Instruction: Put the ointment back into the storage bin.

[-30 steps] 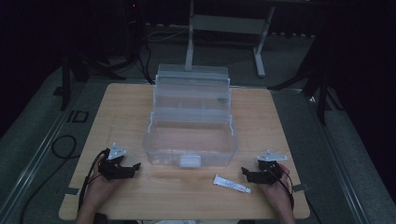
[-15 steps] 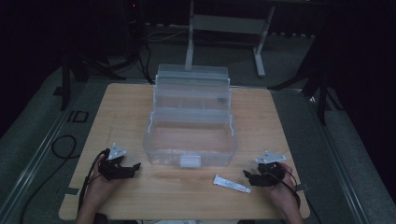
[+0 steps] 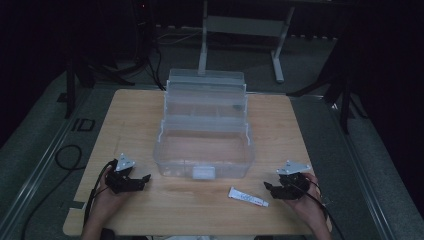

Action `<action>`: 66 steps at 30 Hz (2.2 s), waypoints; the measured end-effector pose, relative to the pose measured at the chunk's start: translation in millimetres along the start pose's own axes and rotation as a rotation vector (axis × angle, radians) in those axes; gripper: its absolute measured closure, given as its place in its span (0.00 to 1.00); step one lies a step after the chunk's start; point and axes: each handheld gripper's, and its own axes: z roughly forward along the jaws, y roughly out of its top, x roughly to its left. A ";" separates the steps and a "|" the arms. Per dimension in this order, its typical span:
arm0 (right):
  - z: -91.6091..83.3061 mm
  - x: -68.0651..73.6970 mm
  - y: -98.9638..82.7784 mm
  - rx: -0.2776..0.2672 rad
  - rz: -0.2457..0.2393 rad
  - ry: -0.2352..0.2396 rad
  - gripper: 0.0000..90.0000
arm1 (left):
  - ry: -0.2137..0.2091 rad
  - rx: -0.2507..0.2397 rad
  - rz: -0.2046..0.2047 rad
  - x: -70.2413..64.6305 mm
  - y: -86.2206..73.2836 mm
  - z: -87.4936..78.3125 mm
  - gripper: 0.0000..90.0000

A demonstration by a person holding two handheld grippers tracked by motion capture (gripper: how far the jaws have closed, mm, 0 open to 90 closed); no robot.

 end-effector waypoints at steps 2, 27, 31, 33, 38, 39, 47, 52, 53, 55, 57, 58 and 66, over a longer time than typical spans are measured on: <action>-2.5 0.2 0.9 0.001 -0.005 0.002 0.36 | 0.000 0.000 0.000 0.0 0.0 0.0 0.20; -12.4 11.8 24.6 0.099 -0.143 0.076 0.42 | 0.000 0.000 -0.004 -0.3 -0.1 -0.1 0.20; -13.4 13.1 28.7 0.111 -0.166 0.086 0.42 | 0.000 0.000 -0.004 -0.3 -0.1 -0.1 0.20; -13.8 14.0 30.7 0.120 -0.177 0.090 0.42 | -0.001 0.002 -0.006 -0.4 -0.1 -0.1 0.20; -14.9 15.3 35.9 0.138 -0.201 0.100 0.42 | -0.001 0.001 -0.006 -0.5 -0.1 -0.1 0.20; -14.8 15.9 36.8 0.144 -0.205 0.101 0.42 | -0.001 0.002 -0.007 -0.5 -0.1 -0.1 0.20; -12.9 19.6 42.0 0.173 -0.241 0.125 0.42 | -0.001 0.002 -0.007 -0.4 -0.1 -0.1 0.20; -11.8 21.9 45.4 0.193 -0.261 0.134 0.42 | -0.001 0.001 -0.007 -0.5 -0.1 -0.1 0.20; -11.5 22.2 46.1 0.195 -0.269 0.137 0.42 | -0.001 0.002 -0.007 -0.5 -0.1 -0.1 0.20; -11.4 23.2 47.8 0.204 -0.279 0.138 0.42 | -0.001 0.001 -0.007 -0.5 -0.1 -0.1 0.20; -11.2 23.5 49.4 0.207 -0.290 0.144 0.42 | -0.001 0.002 -0.006 -0.4 -0.1 -0.2 0.20; -11.1 23.9 50.2 0.211 -0.292 0.147 0.42 | -0.001 0.002 -0.006 -0.4 -0.1 -0.2 0.20; -8.7 29.2 55.5 0.242 -0.324 0.160 0.42 | -0.001 0.002 -0.007 -0.4 -0.1 -0.1 0.20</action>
